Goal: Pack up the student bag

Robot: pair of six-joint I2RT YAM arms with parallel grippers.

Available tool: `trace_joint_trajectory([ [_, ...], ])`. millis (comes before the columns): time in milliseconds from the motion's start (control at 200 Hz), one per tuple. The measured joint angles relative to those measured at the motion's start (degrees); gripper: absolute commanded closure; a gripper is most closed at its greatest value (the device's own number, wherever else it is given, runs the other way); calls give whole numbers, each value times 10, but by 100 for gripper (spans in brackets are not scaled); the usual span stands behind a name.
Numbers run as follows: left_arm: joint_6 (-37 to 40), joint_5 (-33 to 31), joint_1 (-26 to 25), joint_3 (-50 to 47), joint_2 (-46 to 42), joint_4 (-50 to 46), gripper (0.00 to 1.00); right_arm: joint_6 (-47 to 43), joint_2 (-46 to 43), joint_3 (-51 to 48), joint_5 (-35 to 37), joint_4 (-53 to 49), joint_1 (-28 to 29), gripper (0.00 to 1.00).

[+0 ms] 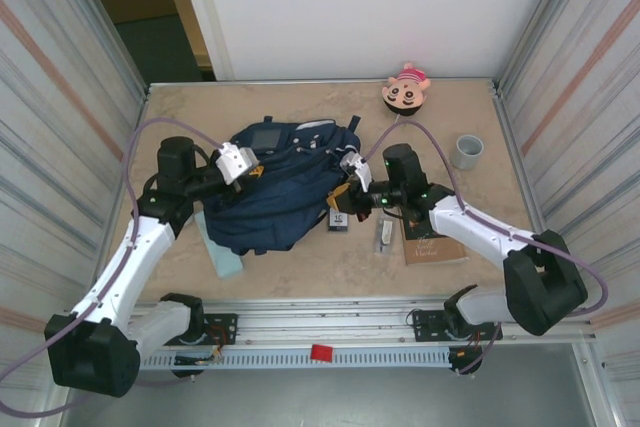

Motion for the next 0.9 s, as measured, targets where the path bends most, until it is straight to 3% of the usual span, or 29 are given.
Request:
trace_joint_trajectory([
  [235,-8,-2,-8,-5,0,13,100,37,-9,0,-1,1,9,87],
  [431,-24,-9,-20,-7,0,24,100,67,-3,2,6,16,9,92],
  [897,-87,-248,-146,-7,39,48,100,136,0,47,77,-50,63,93],
])
